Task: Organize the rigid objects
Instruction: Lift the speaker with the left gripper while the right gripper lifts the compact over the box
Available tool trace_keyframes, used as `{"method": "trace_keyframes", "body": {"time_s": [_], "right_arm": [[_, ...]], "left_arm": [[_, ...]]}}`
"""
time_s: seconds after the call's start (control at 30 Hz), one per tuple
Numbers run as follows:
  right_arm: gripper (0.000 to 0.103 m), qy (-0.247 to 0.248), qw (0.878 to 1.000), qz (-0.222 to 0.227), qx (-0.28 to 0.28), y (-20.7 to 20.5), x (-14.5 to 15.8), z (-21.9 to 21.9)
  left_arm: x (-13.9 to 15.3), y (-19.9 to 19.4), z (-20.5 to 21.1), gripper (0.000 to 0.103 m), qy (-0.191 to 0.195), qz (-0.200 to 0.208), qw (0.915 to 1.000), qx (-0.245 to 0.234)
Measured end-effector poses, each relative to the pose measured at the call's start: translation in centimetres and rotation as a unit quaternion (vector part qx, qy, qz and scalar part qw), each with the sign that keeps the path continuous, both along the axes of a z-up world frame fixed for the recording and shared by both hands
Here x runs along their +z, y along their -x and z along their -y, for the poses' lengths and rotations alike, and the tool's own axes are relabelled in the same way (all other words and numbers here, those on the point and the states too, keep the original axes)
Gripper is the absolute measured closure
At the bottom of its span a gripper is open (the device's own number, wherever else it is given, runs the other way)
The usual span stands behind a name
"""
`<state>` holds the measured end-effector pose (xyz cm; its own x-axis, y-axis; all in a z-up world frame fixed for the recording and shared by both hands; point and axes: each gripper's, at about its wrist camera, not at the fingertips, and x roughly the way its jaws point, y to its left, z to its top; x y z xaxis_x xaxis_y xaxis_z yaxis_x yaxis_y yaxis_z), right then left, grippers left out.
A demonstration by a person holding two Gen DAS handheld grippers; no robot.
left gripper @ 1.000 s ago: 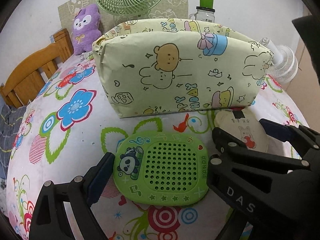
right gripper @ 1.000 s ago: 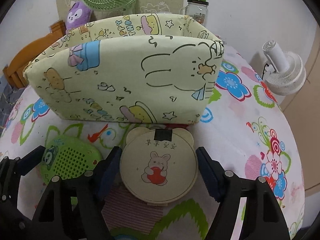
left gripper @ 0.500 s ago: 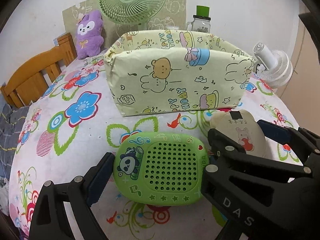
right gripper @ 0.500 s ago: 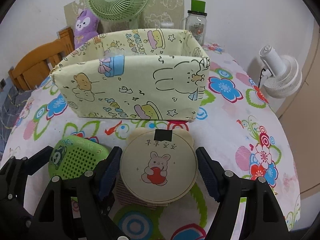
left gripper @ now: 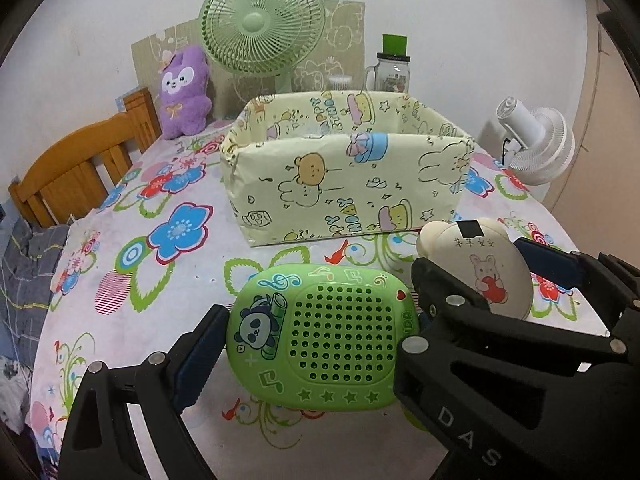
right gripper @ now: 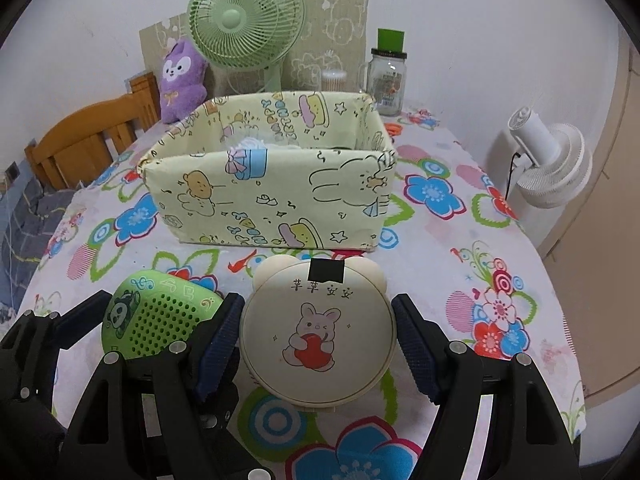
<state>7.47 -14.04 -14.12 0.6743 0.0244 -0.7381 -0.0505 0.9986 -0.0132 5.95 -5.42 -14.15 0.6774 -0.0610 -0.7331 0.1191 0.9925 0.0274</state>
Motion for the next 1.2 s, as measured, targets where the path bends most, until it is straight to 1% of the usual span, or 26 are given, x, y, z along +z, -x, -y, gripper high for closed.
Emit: {"method": "trace_keyframes", "body": {"time_s": [0.5, 1.2], "right_arm": [[0.026, -0.004, 1.000, 0.021, -0.007, 1.8, 2.3, 0.7], [0.026, -0.009, 0.999, 0.053, -0.007, 0.6, 6.7, 1.0]], "left_arm": [[2.2, 1.4, 0.6, 0.008, 0.001, 0.018, 0.9998, -0.005], [6.3, 0.1, 0.9, 0.008, -0.003, 0.048, 0.9989, -0.002]]}}
